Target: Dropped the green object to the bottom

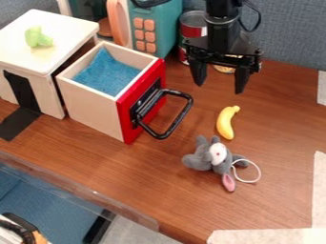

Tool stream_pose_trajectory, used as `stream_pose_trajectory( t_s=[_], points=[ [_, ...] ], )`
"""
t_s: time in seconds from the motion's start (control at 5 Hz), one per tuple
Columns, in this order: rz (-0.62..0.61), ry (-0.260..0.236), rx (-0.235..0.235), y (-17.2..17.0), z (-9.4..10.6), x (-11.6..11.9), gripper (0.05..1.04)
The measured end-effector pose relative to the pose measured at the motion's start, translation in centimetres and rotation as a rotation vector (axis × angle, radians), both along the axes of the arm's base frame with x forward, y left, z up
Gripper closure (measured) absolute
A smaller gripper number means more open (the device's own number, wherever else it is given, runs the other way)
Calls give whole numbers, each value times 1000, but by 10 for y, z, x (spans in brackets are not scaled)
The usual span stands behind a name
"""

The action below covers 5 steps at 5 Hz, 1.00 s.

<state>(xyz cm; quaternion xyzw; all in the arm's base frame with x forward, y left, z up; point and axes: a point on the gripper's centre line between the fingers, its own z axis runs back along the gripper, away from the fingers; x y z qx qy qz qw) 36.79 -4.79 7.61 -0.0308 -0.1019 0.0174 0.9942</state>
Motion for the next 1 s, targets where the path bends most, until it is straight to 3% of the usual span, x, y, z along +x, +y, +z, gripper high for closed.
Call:
stream_pose_trajectory(
  t_s=[0.2, 0.4, 0.6, 0.8, 1.0],
  points=[
    [0, 29, 1, 0, -11, -2, 83],
    [80, 19, -18, 35, 1, -1, 83],
    [210, -72, -15, 95, 42, -2, 84],
    [232, -91, 21, 130, 65, -4, 83],
    [294, -122, 61, 192, 95, -12, 83]
  ],
)
